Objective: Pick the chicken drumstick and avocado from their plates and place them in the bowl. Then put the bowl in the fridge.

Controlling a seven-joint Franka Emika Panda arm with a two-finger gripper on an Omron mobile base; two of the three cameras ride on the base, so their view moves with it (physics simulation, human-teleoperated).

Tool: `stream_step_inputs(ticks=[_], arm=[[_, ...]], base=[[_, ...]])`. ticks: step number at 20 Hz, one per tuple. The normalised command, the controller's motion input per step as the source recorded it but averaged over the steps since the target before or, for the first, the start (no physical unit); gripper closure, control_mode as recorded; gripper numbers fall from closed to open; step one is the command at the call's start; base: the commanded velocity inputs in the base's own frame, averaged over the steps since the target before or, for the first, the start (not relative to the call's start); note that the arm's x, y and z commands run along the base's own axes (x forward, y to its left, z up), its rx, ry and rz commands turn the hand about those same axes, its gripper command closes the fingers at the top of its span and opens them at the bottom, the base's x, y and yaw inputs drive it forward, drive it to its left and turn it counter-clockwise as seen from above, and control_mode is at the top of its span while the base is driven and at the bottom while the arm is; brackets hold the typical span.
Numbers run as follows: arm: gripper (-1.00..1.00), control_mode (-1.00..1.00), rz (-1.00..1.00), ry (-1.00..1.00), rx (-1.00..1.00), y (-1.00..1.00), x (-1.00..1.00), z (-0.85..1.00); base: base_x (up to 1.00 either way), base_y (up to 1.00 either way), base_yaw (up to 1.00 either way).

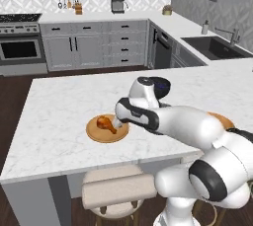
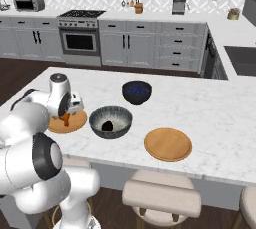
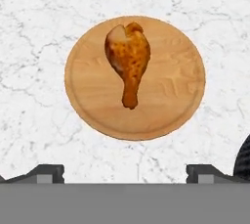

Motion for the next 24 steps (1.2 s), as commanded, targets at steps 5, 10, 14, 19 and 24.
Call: stream_step_inputs(ticks=[5, 10, 14, 19, 24], arm=[[-1.00, -1.00, 0.05, 0.13, 0.00, 0.37, 0.43, -0.35], [-1.00, -1.00, 0.01, 0.09, 0.00, 0.26, 0.27, -0.43], [-1.00, -1.00, 0.00, 0.04, 0.00, 0.00, 0.03, -0.39], [-1.00, -1.00, 0.00, 0.04, 0.00, 0.03, 0.26, -0.38], [-1.00, -1.00, 0.00, 0.01, 0.00, 0.16, 0.28, -0.31]], base=[[0.00, 0.00, 0.00], [0.00, 0.00, 0.00], [0.00, 0.00, 0.00], [0.00, 0.00, 0.00], [0.00, 0.00, 0.00]])
